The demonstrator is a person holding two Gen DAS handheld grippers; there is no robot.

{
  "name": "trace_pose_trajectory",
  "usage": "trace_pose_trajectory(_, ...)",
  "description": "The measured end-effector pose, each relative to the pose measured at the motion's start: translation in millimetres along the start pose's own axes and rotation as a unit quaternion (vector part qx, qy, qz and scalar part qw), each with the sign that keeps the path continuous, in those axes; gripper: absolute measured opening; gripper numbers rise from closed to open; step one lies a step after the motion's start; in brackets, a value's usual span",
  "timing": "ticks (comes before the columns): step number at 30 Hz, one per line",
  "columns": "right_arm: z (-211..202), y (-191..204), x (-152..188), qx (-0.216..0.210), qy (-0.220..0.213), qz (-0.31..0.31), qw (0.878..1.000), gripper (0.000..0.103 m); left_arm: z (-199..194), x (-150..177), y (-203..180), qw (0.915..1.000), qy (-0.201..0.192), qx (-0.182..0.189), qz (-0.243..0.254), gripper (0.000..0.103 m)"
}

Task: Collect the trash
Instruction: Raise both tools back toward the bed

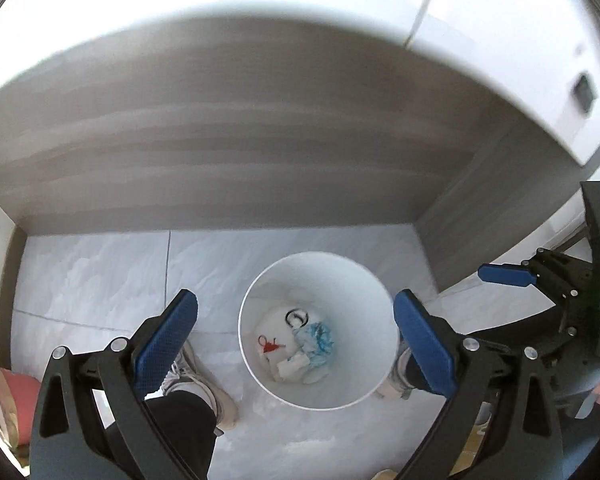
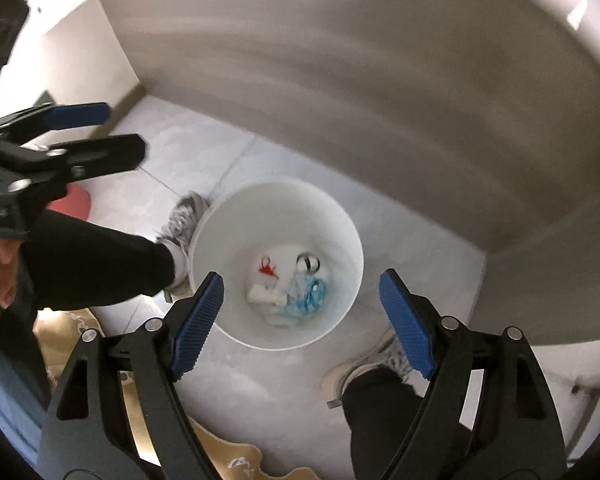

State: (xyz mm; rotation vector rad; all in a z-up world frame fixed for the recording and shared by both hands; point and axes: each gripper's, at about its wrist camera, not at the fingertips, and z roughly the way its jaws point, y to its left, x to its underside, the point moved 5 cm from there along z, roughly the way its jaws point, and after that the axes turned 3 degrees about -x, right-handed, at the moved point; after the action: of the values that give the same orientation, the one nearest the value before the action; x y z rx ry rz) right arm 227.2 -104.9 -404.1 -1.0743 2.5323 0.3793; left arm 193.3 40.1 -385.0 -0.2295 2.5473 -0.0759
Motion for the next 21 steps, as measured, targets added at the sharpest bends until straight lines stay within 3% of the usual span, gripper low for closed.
trace_pose_trajectory(3,-59.1,12.3,-3.7,0.003,-0.077,-0.022,0.997,0.096,-41.4,-10.8,-8.9,0.999,-0.039,0.003,0.021,0.097)
trace_pose_trajectory(12,-229.3,19.9,-47.2,0.018,-0.247,-0.033,0.968,0.098,-156.1,-68.5,-32.6,0.9916,-0.116,0.0,0.057,0.097)
trace_pose_trajectory(16,-280.1,15.2,-83.2,0.037,-0.266,-0.028,0.963,0.098,-194.9,-103.9,-39.7,0.9889,-0.133,-0.015,0.065,0.097)
trace_pose_trajectory(21,-301.5,-6.1,-137.9,0.059,-0.265,-0.015,0.962,0.098,-226.3,-159.0,-41.2,0.9846,-0.164,-0.013,0.058,0.097)
